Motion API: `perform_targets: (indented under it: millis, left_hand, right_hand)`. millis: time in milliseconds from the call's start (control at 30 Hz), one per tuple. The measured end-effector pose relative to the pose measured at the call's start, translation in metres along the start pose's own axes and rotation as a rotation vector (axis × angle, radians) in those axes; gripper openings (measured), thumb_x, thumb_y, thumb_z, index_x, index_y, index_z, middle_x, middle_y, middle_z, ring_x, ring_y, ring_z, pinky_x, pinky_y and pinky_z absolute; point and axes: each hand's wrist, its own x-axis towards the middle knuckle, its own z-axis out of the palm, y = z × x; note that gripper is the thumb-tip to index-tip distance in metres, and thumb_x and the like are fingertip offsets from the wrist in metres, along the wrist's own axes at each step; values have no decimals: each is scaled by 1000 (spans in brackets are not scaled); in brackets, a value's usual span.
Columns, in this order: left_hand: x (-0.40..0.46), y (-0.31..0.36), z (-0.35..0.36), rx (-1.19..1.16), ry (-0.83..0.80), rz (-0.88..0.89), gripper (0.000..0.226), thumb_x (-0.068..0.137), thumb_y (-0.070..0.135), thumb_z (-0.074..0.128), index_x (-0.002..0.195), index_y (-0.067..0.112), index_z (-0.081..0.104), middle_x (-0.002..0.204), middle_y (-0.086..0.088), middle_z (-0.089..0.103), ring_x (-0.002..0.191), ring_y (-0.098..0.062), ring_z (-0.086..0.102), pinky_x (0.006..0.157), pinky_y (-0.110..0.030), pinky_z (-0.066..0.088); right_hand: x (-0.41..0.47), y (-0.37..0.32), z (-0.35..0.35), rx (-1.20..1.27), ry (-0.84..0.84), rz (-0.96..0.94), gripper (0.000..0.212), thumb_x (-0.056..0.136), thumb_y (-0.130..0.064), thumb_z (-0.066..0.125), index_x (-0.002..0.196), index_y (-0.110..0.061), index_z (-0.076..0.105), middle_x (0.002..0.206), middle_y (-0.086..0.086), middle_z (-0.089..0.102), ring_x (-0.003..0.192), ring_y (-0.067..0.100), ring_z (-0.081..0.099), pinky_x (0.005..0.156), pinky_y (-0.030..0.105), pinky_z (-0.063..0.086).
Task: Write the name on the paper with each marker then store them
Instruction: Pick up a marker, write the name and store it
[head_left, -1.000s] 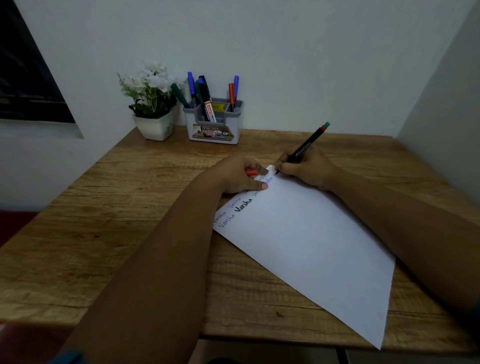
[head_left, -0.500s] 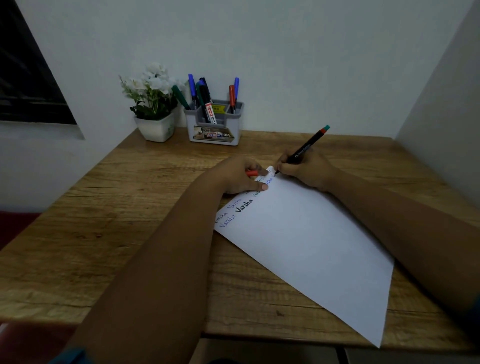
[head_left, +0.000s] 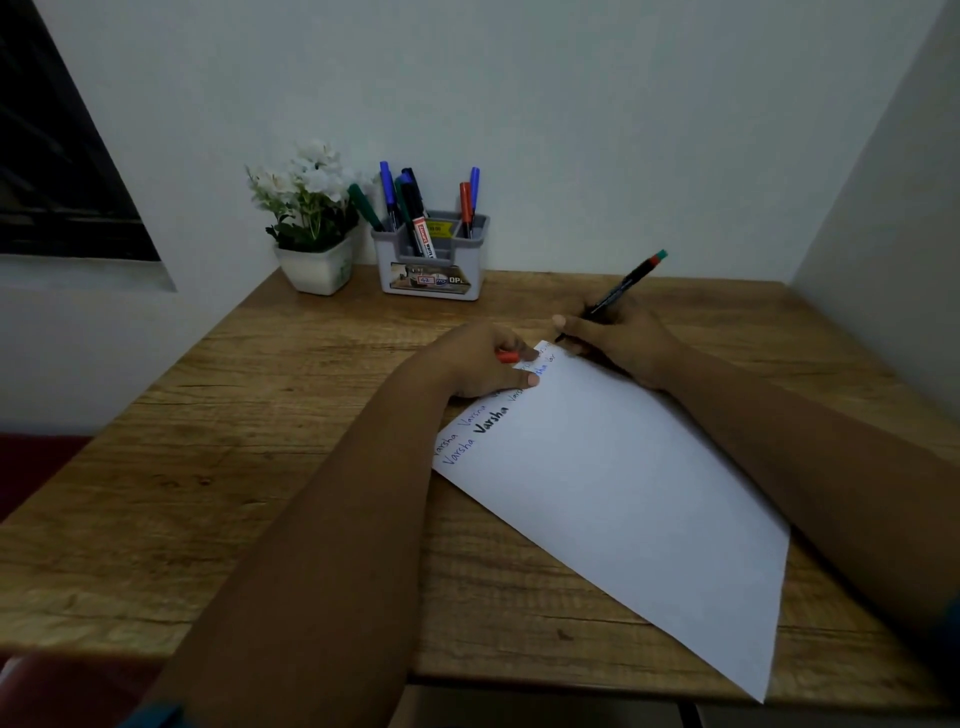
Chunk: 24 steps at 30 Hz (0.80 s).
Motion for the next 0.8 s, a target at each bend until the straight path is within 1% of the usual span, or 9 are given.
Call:
perform_targets:
  millis: [67, 100, 200, 233, 367, 467, 567, 700, 800]
  left_hand:
    - [0, 0, 2, -38, 27, -5, 33, 88, 40, 65, 120, 31, 65, 130, 4, 60, 106, -9, 50, 84, -24, 36]
    - [1, -1, 3, -45, 47, 0, 30, 89, 37, 65, 118, 30, 66, 127, 4, 61, 105, -9, 52, 85, -25, 37]
    - [1, -1, 7, -28, 110, 22, 26, 89, 29, 66, 114, 31, 68, 119, 6, 64, 108, -13, 56, 84, -24, 40]
    - [1, 0, 8, -19, 116, 30, 27, 89, 28, 65, 116, 32, 67, 120, 5, 64, 110, -13, 56, 85, -24, 40]
    - [3, 1, 10, 41, 75, 25, 36, 93, 29, 58, 128, 37, 59, 137, 3, 55, 122, -17, 50, 93, -25, 38]
    - [5, 1, 11, 60, 63, 17, 36, 95, 28, 54, 130, 36, 57, 140, 2, 53, 125, -18, 49, 97, -26, 37]
    - [5, 2, 11, 61, 67, 9, 36, 95, 27, 53, 130, 35, 57, 140, 2, 53, 126, -18, 48, 97, -26, 37]
    - [5, 2, 10, 67, 66, 8, 36, 96, 27, 53, 131, 35, 57, 139, 1, 54, 124, -19, 49, 95, -26, 38]
    - [4, 3, 10, 71, 66, 11, 36, 96, 27, 53, 131, 34, 56, 139, 1, 54, 124, -19, 49, 93, -25, 37]
  right_hand:
    - [0, 1, -1, 55, -28, 16, 11, 85, -5, 71, 76, -9, 66, 75, 6, 67, 68, 11, 60, 69, 20, 50]
    - [0, 1, -1, 62, -24, 21, 10, 84, -1, 69, 77, -8, 66, 75, 3, 68, 68, 10, 60, 68, 21, 49]
    - [2, 4, 1, -25, 37, 14, 18, 85, -8, 66, 68, -13, 65, 61, -8, 64, 57, 5, 55, 58, 20, 44]
    - [2, 4, 1, -53, 49, 10, 20, 86, -11, 65, 66, -16, 65, 59, -9, 64, 56, 4, 55, 58, 21, 43]
    - [3, 6, -1, -88, 7, -2, 14, 84, -12, 66, 72, -17, 69, 77, 2, 71, 73, 7, 61, 73, 27, 48]
    - [3, 6, -3, -146, -5, -13, 9, 83, -12, 66, 76, -12, 71, 73, 1, 69, 72, 6, 60, 73, 27, 48]
    - [3, 6, -2, -176, -14, -12, 8, 83, -13, 66, 77, -11, 71, 80, 7, 71, 73, 6, 60, 76, 28, 49]
    - [3, 5, -2, -205, -19, -14, 9, 83, -15, 67, 75, -15, 71, 77, -6, 72, 73, 0, 62, 72, 20, 49]
    - [4, 7, -3, -204, -14, -34, 9, 82, -15, 67, 73, -14, 70, 70, -10, 69, 69, 0, 60, 69, 21, 47]
